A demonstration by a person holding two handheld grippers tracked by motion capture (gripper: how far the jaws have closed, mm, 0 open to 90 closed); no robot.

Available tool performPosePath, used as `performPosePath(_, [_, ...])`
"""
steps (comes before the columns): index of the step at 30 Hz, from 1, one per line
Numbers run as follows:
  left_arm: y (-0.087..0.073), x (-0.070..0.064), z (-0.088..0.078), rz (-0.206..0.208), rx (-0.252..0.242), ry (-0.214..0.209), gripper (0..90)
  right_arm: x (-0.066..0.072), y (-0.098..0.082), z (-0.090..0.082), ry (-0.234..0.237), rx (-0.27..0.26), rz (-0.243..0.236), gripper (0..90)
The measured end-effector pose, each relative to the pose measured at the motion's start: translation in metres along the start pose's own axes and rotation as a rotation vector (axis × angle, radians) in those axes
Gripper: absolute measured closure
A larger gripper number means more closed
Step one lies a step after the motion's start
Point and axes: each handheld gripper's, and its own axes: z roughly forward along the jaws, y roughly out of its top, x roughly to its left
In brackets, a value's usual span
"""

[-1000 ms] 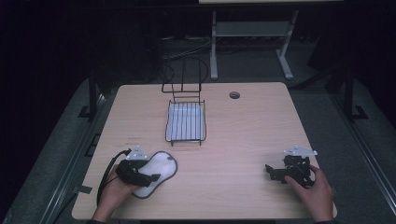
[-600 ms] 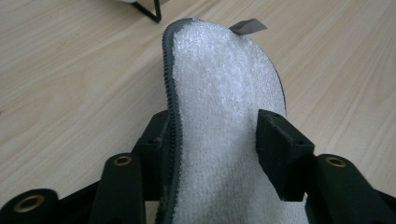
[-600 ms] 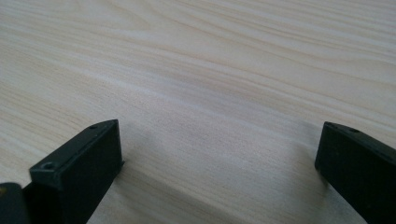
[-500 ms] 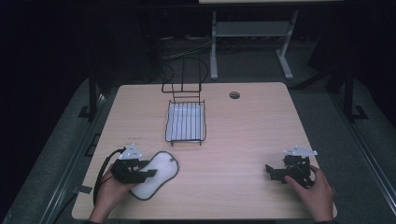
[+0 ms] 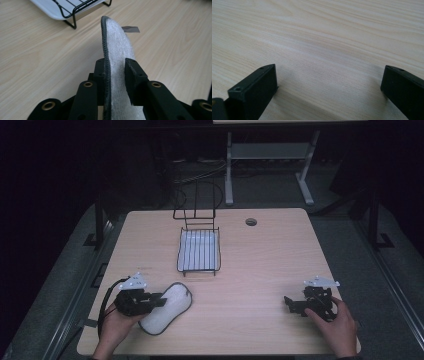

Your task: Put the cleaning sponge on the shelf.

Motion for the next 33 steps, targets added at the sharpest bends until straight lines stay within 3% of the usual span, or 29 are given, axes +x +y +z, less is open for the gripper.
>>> performPosePath(7, [0.003, -0.003, -0.003, -0.012, -0.019, -0.046, 77.0, 0.000, 0.000, 0.000, 0.000, 0.000, 0.000, 0.1])
performPosePath(19, [0.008, -0.007, -0.006, -0.008, -0.051, -0.077, 79.7, 0.000, 0.000, 0.000, 0.000, 0.000, 0.000, 0.1])
performPosePath(33, [0.038, 0.000, -0.003, 0.005, -0.107, -0.099, 79.6, 0.000, 0.000, 0.000, 0.000, 0.000, 0.000, 0.2])
